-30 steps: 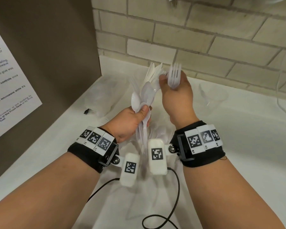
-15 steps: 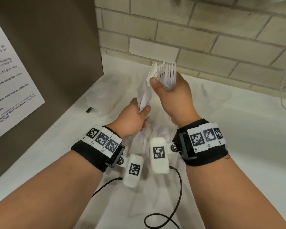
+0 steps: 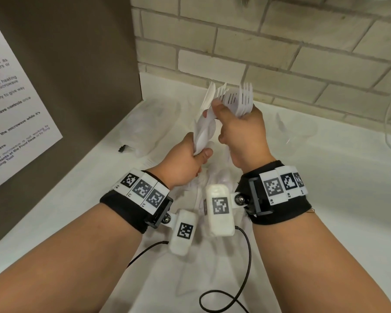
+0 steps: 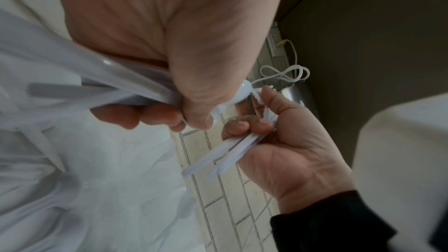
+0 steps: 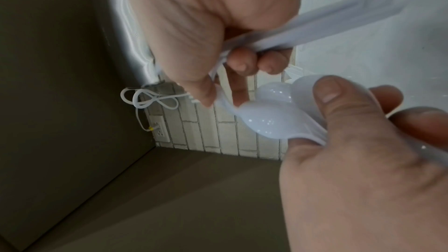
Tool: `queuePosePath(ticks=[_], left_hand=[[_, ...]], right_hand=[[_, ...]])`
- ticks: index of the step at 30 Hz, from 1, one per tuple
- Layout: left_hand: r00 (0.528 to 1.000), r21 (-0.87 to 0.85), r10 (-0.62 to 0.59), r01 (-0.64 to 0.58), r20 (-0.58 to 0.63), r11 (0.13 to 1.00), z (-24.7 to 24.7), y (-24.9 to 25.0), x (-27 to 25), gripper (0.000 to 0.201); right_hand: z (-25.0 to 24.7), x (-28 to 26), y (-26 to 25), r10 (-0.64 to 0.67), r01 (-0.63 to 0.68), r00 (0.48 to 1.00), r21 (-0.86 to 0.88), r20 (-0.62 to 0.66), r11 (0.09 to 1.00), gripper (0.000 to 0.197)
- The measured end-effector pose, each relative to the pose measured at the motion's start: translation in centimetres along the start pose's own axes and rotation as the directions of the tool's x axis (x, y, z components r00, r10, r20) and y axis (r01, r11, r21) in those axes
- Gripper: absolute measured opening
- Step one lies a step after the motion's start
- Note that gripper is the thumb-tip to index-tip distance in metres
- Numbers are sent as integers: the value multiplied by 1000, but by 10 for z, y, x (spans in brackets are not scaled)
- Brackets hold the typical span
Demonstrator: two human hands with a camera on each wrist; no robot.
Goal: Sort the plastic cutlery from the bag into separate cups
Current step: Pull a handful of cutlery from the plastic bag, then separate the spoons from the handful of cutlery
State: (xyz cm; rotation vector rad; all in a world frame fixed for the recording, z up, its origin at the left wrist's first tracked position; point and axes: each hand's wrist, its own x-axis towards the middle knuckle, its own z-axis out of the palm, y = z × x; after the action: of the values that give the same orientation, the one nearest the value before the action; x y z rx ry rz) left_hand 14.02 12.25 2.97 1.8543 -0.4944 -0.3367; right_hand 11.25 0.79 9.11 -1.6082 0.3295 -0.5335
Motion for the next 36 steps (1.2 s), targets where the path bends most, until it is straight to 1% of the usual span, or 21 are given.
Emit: queuePosePath(ticks=[2, 4, 7, 9, 11, 14, 15, 17, 18, 19, 21, 22, 24, 27, 28, 30, 33, 34, 36], left_hand=[[1000, -4, 4, -4, 6, 1000, 0, 0, 1, 33], [1000, -31, 0, 1, 17, 1000, 1, -1, 1, 34], [999, -70, -17, 20, 45, 997, 0, -4, -1, 35], [998, -77, -34, 39, 61, 996, 0, -6, -2, 33], [997, -115, -41, 49, 70, 992, -1, -6, -4, 27], [991, -224, -70, 94, 111, 970, -2, -3, -6, 34], [990, -254, -71, 102, 125, 962, -2, -2, -6, 30], [986, -316, -79, 122, 145, 941, -1, 1, -5, 14], [984, -349, -89, 139, 157, 927, 0, 3, -4, 12], [981, -378, -101, 158, 165, 912, 0, 4, -4, 13], [979, -405, -120, 179, 167, 897, 3, 7, -1, 21], [979, -397, -127, 182, 160, 900, 4, 8, 0, 23], [980, -387, -136, 182, 142, 904, 6, 11, 4, 21], [978, -440, -169, 206, 123, 874, 12, 17, 11, 18], [976, -457, -185, 219, 118, 862, 15, 19, 14, 18], [970, -488, -216, 244, 114, 838, 19, 23, 19, 19], [969, -489, -227, 243, 93, 838, 25, 25, 28, 24], [970, -488, -228, 241, 86, 839, 26, 24, 31, 26], [969, -498, -235, 243, 80, 832, 29, 23, 35, 26]], right_hand=[[1, -1, 3, 15, -10, 997, -57, 76, 998, 25], [0, -1, 3, 41, -36, 996, -53, 84, 998, 23], [-4, 1, -1, 78, -79, 997, 77, 12, 994, 17], [-8, 3, -6, 87, -80, 996, 180, -34, 980, 14], [-12, 5, -10, 66, -45, 995, 256, -76, 966, 8], [-24, 9, -17, 18, 28, 989, 300, -148, 953, 5], [-29, 11, -18, 7, 47, 985, 307, -174, 951, 5], [-40, 17, -16, 5, 70, 976, 332, -218, 941, 5], [-48, 21, -14, 11, 75, 972, 356, -234, 932, 6], [-55, 24, -10, 27, 71, 968, 376, -249, 924, 13], [-72, 32, -2, 71, 41, 955, 364, -289, 930, 29], [-79, 37, 3, 85, 29, 948, 349, -306, 937, 33], [-92, 47, 12, 99, 9, 943, 323, -317, 946, 35], [-97, 71, 16, 94, -16, 956, 270, -277, 963, 35], [-96, 80, 15, 72, -4, 963, 256, -260, 967, 34], [-90, 97, 10, -10, 70, 971, 244, -239, 967, 29], [-79, 123, 6, -149, 191, 960, 164, -237, 968, 28], [-77, 131, 7, -171, 207, 957, 142, -233, 968, 29], [-74, 148, 16, -175, 203, 960, 112, -220, 973, 26]])
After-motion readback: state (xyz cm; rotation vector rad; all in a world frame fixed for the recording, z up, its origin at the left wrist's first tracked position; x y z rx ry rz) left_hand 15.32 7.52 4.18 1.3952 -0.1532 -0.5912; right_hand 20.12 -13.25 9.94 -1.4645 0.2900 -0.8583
